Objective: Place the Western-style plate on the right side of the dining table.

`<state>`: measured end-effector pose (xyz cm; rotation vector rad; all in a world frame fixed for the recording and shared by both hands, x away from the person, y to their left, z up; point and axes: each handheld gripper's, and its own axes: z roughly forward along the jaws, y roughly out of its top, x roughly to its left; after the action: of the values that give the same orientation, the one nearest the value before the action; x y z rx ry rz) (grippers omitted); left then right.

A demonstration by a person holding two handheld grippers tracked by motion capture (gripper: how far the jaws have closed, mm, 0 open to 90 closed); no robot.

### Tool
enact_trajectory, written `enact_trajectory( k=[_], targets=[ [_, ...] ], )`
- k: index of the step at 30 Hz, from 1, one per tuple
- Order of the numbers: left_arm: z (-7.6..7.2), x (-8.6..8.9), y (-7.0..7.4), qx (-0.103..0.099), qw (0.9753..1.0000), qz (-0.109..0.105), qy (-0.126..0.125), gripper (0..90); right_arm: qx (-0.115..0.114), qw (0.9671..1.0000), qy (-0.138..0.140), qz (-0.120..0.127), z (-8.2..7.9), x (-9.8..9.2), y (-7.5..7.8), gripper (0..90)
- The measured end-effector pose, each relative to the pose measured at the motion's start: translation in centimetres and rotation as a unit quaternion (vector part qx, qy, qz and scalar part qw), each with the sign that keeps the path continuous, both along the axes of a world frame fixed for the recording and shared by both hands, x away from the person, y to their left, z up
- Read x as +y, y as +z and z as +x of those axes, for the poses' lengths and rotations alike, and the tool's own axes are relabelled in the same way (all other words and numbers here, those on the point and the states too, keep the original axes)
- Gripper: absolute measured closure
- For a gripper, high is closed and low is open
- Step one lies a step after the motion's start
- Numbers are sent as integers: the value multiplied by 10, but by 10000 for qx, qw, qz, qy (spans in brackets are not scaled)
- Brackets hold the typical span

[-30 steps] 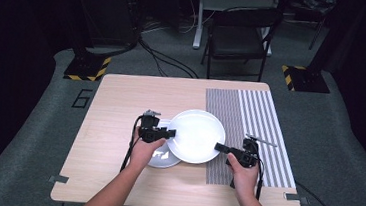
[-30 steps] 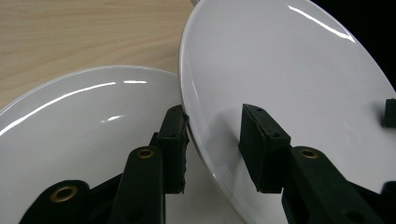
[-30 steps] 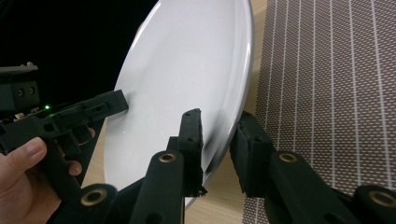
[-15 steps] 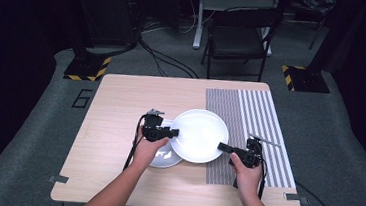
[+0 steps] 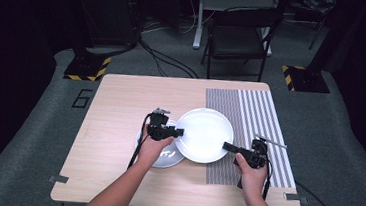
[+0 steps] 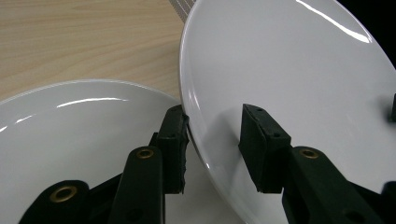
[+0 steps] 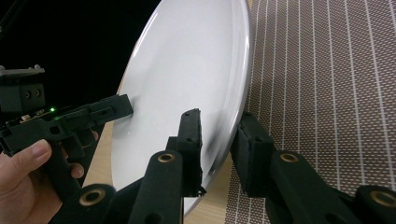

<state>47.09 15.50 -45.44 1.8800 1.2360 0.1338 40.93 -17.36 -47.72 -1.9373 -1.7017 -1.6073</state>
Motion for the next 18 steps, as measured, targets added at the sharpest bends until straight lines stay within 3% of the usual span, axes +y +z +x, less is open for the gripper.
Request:
enact_trajectory(
  k=[18],
  targets=[
    [3, -12, 2, 12, 10000, -16, -65, 619, -18, 9999, -155, 27, 0, -11, 1, 735]
  ],
)
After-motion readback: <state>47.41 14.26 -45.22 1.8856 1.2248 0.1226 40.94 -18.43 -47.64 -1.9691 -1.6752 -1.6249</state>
